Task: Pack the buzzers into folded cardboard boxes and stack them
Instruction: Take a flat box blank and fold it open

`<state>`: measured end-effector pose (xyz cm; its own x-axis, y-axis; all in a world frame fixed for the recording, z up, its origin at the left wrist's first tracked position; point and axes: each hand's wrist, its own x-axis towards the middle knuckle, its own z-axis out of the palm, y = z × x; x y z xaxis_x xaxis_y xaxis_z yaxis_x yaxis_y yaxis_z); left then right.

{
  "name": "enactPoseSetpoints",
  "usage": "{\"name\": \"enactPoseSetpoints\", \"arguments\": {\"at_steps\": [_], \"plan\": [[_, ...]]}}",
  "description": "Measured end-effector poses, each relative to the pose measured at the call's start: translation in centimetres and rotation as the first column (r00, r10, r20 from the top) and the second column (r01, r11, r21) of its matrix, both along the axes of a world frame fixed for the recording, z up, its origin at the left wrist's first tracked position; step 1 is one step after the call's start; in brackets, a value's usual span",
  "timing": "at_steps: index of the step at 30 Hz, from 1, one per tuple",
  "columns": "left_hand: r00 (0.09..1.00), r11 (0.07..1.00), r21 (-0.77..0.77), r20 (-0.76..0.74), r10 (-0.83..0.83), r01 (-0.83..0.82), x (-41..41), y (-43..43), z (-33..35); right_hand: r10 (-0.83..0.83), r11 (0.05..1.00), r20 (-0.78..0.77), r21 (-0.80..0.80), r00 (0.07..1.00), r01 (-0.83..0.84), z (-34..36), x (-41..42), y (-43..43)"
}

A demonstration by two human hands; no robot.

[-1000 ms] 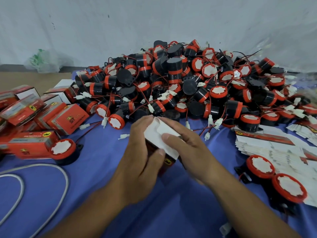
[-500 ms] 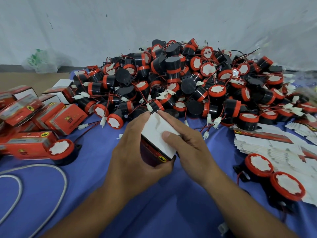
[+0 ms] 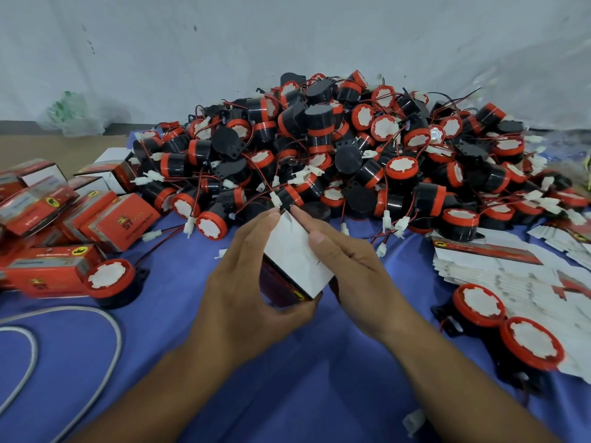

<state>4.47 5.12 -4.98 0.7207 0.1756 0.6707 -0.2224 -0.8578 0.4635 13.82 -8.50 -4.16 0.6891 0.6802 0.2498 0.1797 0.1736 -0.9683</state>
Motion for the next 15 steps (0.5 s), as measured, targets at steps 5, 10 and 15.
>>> {"name": "enactPoseSetpoints", "arguments": {"at_steps": [5,10,15], "plan": [[1.0,0.999,0.021,0.012,-0.029,0.029,0.0,0.0,-0.1,0.058,0.995,-0.143,0.092,0.988,-0.045,-0.1,0.3,0.0],[0.998,0.995,0.088,-0.017,-0.055,0.056,0.3,0.3,-0.4,0.034,0.999,-0.238,-0.021,0.971,-0.04,0.2,1.1,-0.6],[0.976,0.977,0.007,-0.052,-0.212,0.213,0.8,1.3,-0.8,-0.021,0.979,0.12,-0.197,0.993,0.045,1.1,1.5,-2.0]]}}
